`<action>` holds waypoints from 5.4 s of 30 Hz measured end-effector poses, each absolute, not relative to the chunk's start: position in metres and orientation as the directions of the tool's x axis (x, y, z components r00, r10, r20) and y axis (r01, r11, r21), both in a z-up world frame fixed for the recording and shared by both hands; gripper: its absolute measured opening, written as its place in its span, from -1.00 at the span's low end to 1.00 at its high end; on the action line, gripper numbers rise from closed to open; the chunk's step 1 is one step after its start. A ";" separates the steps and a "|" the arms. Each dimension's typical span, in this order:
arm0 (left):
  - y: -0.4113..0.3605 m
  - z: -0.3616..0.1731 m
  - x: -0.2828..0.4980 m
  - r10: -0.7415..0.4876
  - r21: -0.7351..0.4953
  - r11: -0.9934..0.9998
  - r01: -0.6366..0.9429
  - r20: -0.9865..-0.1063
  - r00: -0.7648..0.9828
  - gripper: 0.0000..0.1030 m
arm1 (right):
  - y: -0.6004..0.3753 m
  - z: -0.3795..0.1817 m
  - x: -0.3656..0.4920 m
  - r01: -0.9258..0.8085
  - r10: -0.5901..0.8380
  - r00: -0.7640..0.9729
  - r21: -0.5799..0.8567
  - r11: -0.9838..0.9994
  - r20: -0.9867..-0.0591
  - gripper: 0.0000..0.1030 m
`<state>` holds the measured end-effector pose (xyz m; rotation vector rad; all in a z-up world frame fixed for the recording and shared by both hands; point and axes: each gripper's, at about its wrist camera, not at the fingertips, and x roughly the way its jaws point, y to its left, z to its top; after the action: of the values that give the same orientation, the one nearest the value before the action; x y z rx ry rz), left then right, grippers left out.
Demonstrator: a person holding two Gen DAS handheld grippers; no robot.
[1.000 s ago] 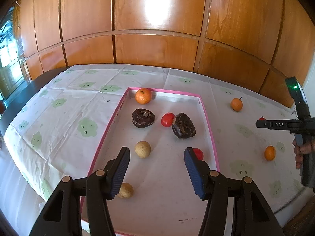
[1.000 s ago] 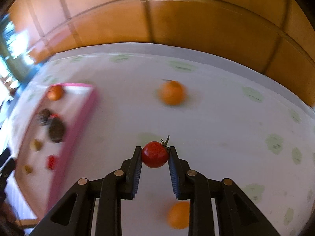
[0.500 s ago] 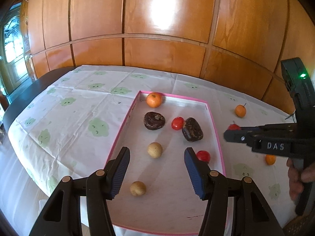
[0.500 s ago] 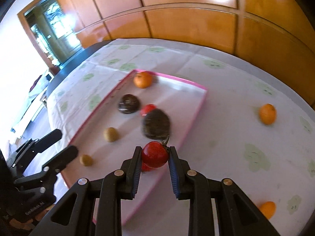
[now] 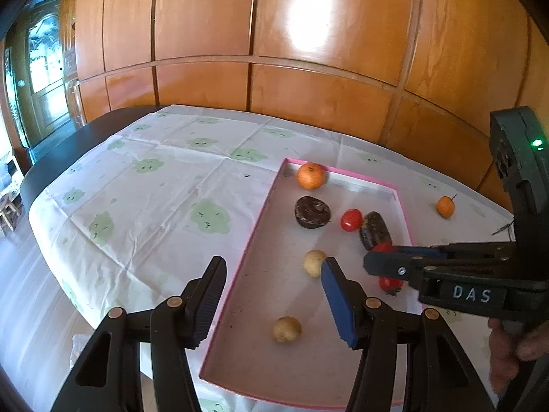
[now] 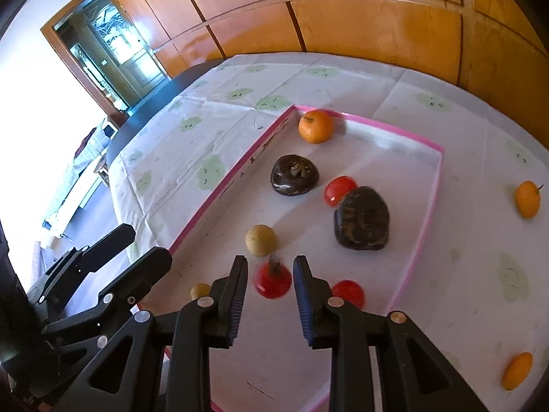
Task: Organize fruits
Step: 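Carry the red tomato into the pink tray and open the right tool, then grasp a large orange with the left tool while the right tool reaches toward a tangerine, then grasp the tangerine with the right tool while the left tool holds the orange, then carry the orange into the pink tray and open the left tool while the right tool holds the tangerine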
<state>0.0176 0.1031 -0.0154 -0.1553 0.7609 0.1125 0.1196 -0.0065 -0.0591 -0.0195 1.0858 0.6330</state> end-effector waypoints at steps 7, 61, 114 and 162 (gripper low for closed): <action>0.101 -0.016 0.017 0.043 -0.095 0.984 -0.151 -0.695 0.717 0.13 | -0.020 -0.055 0.111 -0.476 0.457 0.338 0.270 0.837 -0.822 -0.47; -0.043 -0.006 0.038 -0.086 0.057 0.982 0.179 -0.711 0.698 0.14 | -0.359 -0.024 0.100 0.194 0.054 0.603 0.212 0.958 -0.796 -0.42; -0.139 -0.078 0.065 -0.310 -0.093 0.904 0.417 -0.815 0.489 -0.32 | -0.343 -0.048 0.108 0.139 0.162 0.483 0.257 0.956 -0.861 -0.36; -0.131 -0.080 0.058 -0.354 -0.118 0.893 0.434 -0.778 0.518 -0.33 | -0.298 -0.084 0.151 -0.040 0.020 0.339 0.007 0.999 -0.941 -0.21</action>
<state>0.0575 -0.1307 -0.0801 0.0955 0.9104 -0.4738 0.1512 -0.2981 -0.0845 -0.0187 1.2244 0.0392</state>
